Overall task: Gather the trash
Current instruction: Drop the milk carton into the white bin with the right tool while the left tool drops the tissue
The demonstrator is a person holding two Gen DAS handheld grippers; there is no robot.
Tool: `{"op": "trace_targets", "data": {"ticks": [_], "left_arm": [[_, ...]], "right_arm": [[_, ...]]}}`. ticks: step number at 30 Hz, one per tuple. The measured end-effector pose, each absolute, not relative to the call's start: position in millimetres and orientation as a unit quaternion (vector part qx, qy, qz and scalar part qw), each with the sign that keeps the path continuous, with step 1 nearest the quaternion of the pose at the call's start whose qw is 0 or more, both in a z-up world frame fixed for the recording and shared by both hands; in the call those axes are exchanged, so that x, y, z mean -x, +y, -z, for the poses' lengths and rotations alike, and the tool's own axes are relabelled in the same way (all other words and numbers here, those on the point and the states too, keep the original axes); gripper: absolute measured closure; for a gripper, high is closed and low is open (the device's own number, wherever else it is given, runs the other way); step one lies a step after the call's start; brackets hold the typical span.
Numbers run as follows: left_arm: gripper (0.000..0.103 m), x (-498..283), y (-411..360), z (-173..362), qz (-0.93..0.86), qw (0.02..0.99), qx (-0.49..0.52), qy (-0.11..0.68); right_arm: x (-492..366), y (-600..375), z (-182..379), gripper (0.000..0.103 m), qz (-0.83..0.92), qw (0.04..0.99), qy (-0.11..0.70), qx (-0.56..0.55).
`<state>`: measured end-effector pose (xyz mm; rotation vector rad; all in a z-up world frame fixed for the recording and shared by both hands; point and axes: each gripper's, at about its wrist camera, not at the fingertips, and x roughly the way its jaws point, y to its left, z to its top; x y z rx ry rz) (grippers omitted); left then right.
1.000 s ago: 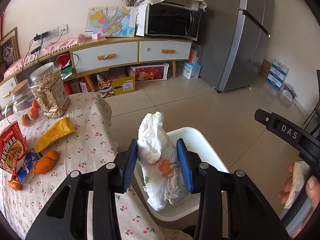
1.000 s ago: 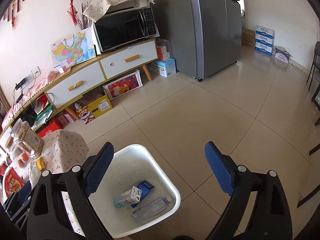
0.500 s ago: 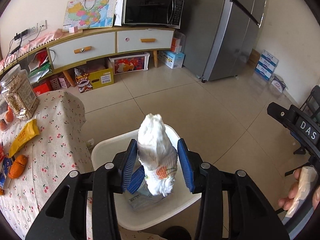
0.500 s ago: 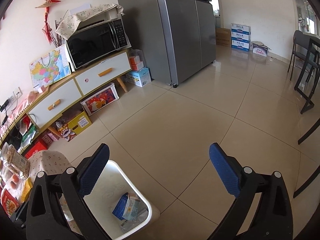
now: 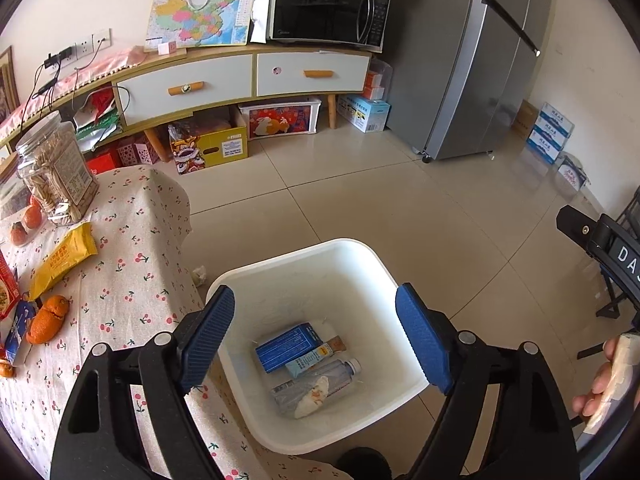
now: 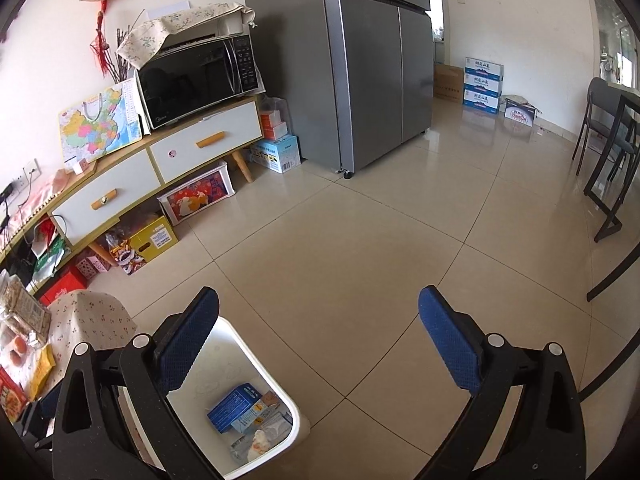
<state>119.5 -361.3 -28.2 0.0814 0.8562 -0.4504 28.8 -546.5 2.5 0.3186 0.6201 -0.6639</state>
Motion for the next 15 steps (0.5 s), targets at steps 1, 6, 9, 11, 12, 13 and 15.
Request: {"op": "trace_targets", "data": {"ticks": [1,6,9,11,12,13,15], "left_arm": [[0.021,-120.0,-357.1,27.6,0.212,0.886,-0.038,0.412],[0.015,-121.4,-333.7,24.6,0.189,0.893,-0.029,0.407],[0.014,-121.5,-318.4,23.9,0.175,0.898,-0.026,0.403],[0.013,-121.8,-307.9,22.8,0.165,0.900,-0.021,0.403],[0.012,-121.9,-302.4,22.2,0.160,0.901,-0.019,0.402],[0.011,-121.7,-296.5,21.3,0.153,0.903,-0.017,0.400],[0.011,-122.9,-285.0,19.4,0.142,0.906,-0.013,0.399]], "right_arm": [[-30.3,-542.6,-3.1,0.007,0.319,0.888,0.299,-0.144],[-35.9,-521.3,-7.3,0.007,0.308,0.897,0.299,-0.107],[-40.9,-506.4,-7.1,0.007,0.290,0.903,0.303,-0.094],[-45.9,-495.2,-6.9,0.007,0.280,0.905,0.308,-0.084],[-48.7,-489.2,-7.0,0.007,0.275,0.907,0.311,-0.078],[-50.7,-483.0,-7.0,0.007,0.271,0.908,0.312,-0.072],[-54.7,-471.2,-7.3,0.007,0.262,0.911,0.314,-0.061]]}}
